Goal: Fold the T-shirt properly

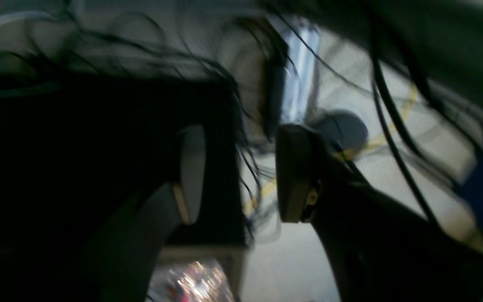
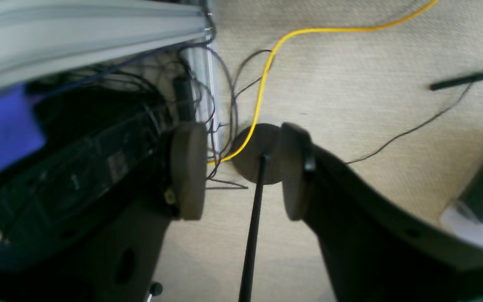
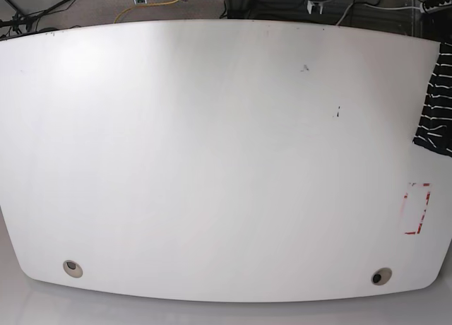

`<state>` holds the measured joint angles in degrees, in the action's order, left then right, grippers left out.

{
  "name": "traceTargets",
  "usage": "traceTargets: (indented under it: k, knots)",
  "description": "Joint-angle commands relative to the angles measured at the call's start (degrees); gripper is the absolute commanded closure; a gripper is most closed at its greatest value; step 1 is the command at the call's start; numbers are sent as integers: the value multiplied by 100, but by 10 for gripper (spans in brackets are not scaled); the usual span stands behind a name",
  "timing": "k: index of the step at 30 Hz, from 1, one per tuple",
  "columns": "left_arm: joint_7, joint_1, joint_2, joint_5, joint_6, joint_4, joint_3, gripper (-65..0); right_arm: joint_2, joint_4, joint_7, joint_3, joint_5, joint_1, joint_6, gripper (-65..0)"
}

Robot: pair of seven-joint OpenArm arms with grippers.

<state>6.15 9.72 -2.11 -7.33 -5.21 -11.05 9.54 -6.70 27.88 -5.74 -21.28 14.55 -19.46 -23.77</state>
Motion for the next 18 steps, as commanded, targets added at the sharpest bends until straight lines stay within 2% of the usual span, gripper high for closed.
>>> traceTargets:
  k: [1,7,18]
  knots:
    - [-48,-53,-4,-10,112,169,0,-244,-64,-216,-2,-4,36,52,8,-262]
    - [-57,-299,-4,-18,350,494,0,-244,-73,-524,33,-4,53,412,104,-262]
    - [-39,-290,-4,-10,350,476,0,-244,-73,-700,16,-4,62,562,104,-263]
